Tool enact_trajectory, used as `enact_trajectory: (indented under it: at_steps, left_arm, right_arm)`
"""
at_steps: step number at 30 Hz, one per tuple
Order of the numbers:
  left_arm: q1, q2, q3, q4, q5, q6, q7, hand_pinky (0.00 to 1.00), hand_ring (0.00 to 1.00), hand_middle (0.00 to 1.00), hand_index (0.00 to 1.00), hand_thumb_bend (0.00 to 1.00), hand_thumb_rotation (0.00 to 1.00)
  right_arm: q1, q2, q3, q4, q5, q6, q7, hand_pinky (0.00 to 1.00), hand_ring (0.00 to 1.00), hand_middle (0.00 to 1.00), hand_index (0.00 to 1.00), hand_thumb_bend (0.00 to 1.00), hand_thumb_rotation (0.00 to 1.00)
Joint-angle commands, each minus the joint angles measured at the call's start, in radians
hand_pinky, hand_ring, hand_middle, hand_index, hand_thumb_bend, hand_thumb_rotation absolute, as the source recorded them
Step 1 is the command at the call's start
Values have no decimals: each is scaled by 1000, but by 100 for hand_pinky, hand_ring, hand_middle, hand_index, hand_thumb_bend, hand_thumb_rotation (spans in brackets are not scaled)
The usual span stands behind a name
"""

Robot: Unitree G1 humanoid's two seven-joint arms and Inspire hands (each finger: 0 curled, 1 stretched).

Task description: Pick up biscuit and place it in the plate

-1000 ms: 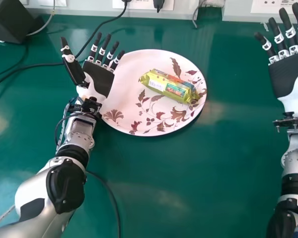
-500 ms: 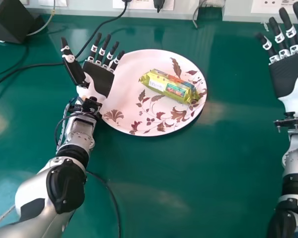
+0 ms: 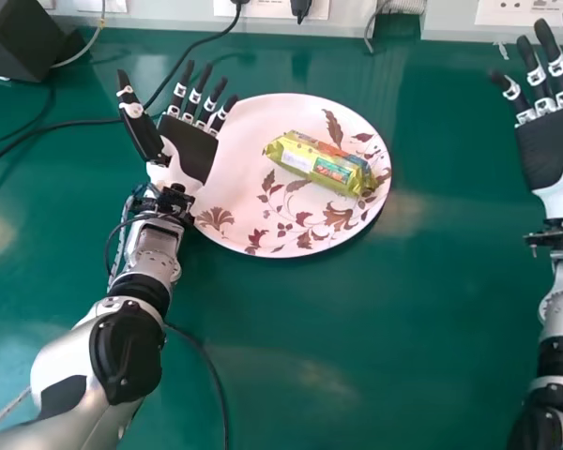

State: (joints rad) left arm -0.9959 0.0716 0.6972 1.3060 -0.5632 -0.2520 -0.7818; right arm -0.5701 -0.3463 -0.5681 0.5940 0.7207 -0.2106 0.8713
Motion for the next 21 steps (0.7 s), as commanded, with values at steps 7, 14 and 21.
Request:
enact_trajectory:
  at_steps: [7, 14, 21]
  left_arm:
    - [34, -20, 10, 14, -14, 34, -8, 60, 72, 86, 99, 100, 87]
    - [36, -48, 12, 7, -21, 29, 8, 59, 70, 84, 98, 100, 84]
    - [32, -89, 6, -7, -26, 12, -11, 60, 72, 84, 98, 100, 81]
  right_arm:
    - [45, -17, -23, -69, 51, 60, 20, 57, 72, 86, 88, 90, 82]
    - [78, -39, -46, -109, 69, 94, 10, 54, 68, 79, 80, 88, 80]
    - [111, -61, -72, -163, 101, 159, 2, 54, 69, 79, 79, 89, 78]
